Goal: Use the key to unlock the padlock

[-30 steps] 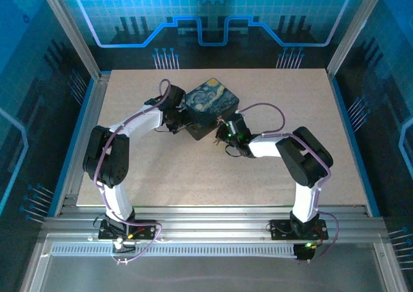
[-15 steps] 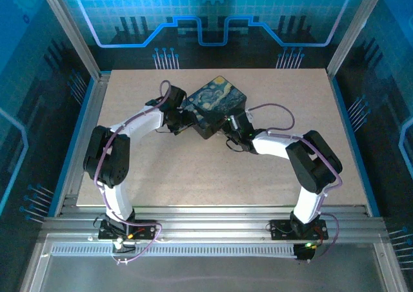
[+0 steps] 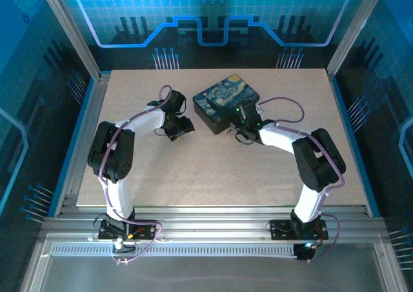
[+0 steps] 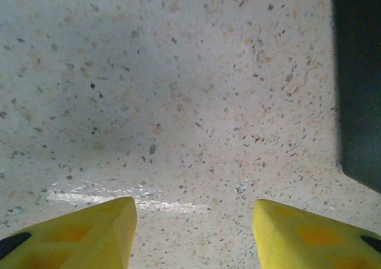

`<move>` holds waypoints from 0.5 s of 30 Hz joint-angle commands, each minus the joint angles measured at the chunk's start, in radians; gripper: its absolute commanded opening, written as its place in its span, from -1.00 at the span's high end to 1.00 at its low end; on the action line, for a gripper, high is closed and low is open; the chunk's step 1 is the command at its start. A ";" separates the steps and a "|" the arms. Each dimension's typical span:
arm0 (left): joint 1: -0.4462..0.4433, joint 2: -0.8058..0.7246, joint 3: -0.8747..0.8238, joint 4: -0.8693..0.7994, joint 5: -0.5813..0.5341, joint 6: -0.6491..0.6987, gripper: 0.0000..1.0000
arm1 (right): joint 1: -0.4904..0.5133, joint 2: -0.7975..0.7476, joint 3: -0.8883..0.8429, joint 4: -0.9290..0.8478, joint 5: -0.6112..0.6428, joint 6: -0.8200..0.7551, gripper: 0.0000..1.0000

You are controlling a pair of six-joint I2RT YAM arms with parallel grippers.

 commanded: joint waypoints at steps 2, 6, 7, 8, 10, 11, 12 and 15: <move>0.004 -0.072 0.084 -0.057 -0.043 0.097 -0.12 | -0.010 0.007 0.070 -0.052 -0.081 -0.205 0.99; 0.008 -0.068 0.150 -0.058 -0.089 0.196 -0.17 | -0.010 -0.006 0.061 -0.077 -0.139 -0.326 1.00; 0.014 -0.059 0.170 -0.057 -0.088 0.218 -0.18 | -0.010 -0.009 0.066 -0.089 -0.158 -0.364 0.99; 0.020 -0.050 0.185 -0.054 -0.086 0.233 -0.19 | -0.010 -0.009 0.071 -0.096 -0.179 -0.394 0.99; 0.040 -0.024 0.224 -0.038 -0.074 0.269 -0.22 | -0.010 0.002 0.091 -0.109 -0.262 -0.479 1.00; 0.048 -0.010 0.242 -0.035 -0.075 0.284 -0.24 | -0.007 0.013 0.108 -0.122 -0.307 -0.513 0.99; 0.059 0.004 0.264 -0.027 -0.069 0.305 -0.26 | -0.003 0.029 0.130 -0.139 -0.360 -0.554 0.99; 0.075 0.051 0.343 -0.046 -0.073 0.352 -0.33 | 0.028 0.046 0.165 -0.160 -0.456 -0.642 0.99</move>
